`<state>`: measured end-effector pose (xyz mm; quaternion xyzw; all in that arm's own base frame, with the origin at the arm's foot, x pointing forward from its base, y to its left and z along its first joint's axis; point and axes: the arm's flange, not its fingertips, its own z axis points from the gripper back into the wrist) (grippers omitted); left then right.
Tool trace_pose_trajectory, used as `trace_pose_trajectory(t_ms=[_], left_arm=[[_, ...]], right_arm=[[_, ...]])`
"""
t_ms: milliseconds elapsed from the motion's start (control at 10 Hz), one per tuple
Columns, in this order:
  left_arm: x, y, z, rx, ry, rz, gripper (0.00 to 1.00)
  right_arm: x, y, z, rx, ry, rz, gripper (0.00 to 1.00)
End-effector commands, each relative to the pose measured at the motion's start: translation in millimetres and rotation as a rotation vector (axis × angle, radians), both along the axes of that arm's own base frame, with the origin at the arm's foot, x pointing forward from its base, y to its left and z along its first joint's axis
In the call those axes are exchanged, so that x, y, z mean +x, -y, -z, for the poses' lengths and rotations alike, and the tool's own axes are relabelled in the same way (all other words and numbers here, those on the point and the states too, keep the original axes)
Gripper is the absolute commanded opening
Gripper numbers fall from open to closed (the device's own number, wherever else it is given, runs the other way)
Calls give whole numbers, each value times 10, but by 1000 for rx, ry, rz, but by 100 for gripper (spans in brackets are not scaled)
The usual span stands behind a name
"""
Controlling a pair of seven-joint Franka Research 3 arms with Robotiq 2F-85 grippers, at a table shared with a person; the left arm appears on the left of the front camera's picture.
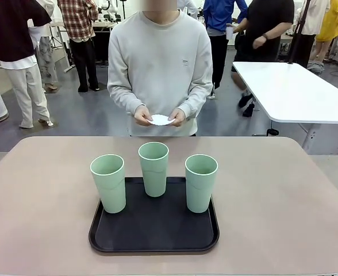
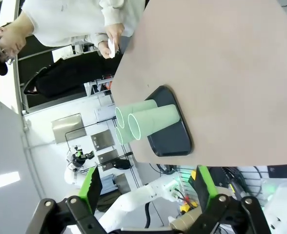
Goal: Place coasters on the table and set cups on them.
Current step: Pick up one Reusable plastic cup and place it on a coaster set by the human.
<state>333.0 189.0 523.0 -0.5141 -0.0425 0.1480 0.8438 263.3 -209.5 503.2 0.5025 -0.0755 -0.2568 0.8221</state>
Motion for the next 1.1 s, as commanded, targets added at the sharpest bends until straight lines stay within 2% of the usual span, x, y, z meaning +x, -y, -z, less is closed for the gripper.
trace_pose_trajectory(t_ms=[0,300,500,600,1000], left_arm=[[-28,-20,-33,59,-64,50,100],[-122,64,-2,79,-89,13,100],[-142,147,-58,113,-64,25,100],[-72,40,10,60,-63,36,100],[-72,40,10,60,-63,36,100]], right_arm=[[27,61,-14,15,-2,-6,100],[38,98,-5,5,-1,-3,100],[55,65,-55,4,18,-21,100],[9,61,14,-2,-13,3,100],[9,61,14,-2,-13,3,100]])
